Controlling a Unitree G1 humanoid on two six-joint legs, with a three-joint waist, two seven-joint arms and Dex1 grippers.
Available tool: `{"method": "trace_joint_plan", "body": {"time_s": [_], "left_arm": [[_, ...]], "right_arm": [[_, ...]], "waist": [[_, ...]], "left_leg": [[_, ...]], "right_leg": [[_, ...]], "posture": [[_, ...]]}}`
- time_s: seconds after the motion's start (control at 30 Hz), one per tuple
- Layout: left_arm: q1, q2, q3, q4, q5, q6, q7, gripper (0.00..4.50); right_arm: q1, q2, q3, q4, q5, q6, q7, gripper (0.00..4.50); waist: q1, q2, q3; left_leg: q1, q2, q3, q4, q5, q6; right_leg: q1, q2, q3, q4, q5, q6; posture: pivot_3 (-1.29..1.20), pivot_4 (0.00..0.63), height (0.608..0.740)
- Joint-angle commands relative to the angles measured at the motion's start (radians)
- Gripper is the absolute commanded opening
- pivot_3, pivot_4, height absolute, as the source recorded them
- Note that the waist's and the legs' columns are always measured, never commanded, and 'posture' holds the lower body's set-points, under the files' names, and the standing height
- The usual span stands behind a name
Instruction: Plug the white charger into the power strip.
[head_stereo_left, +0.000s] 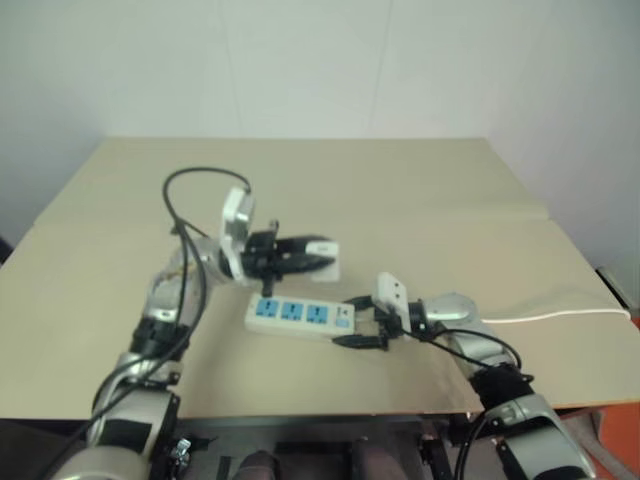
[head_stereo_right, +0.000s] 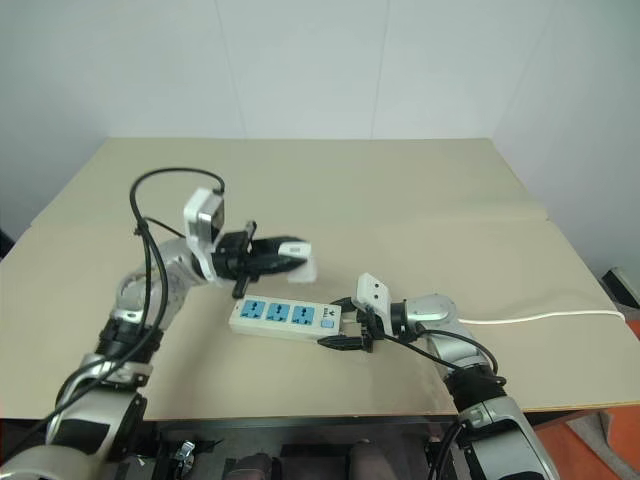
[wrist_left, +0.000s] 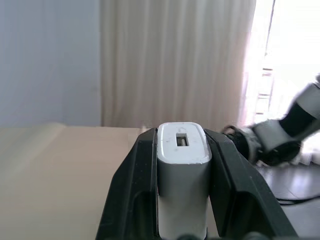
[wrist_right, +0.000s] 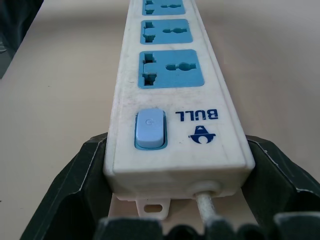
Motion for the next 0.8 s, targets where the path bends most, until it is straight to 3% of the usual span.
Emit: {"method": "trace_joint_plan", "body": {"time_s": [0.03,0.4,0.6,0.8], "left_arm": [[-0.019,-0.029,0.003,0.07,0.066,-0.065,-0.031,1.01],[-0.121,-0.116,-0.041,0.353,0.207,-0.131,-0.148,1.01],[-0.117,-0.082,-0.146,0.393,0.214,-0.208,-0.149,1.01],[-0.109,-0.046,-0.174,0.426,0.19,-0.265,-0.149,1.01]], "right_arm": [[0.001,0.005,0.005,-0.023,0.005,-0.03,0.015,3.43],[0.044,-0.001,0.009,-0.08,-0.001,-0.01,-0.004,3.43],[0.054,-0.006,0.008,-0.095,-0.004,-0.004,-0.012,3.43],[0.057,-0.007,0.009,-0.099,-0.008,-0.007,-0.019,3.43]], "waist": [[0.001,0.0,0.0],[-0.002,0.0,0.0],[-0.003,0.0,0.0],[-0.002,0.0,0.0]], "left_leg": [[0.0,0.0,0.0,0.0,0.0,0.0],[0.0,-0.001,0.0,0.0,0.0,0.0],[0.0,0.0,0.0,-0.001,0.0,0.0],[0.0,0.0,0.0,-0.001,0.0,0.0]], "right_leg": [[0.001,0.0,0.0,0.0,0.0,0.0],[0.001,0.0,0.0,-0.001,0.0,0.0],[0.001,0.0,0.0,-0.001,0.0,0.0],[0.001,0.0,0.0,-0.001,0.0,0.0]], "posture": [[0.0,0.15,0.74],[0.0,0.15,0.74],[0.0,0.15,0.74],[0.0,0.15,0.74]]}}
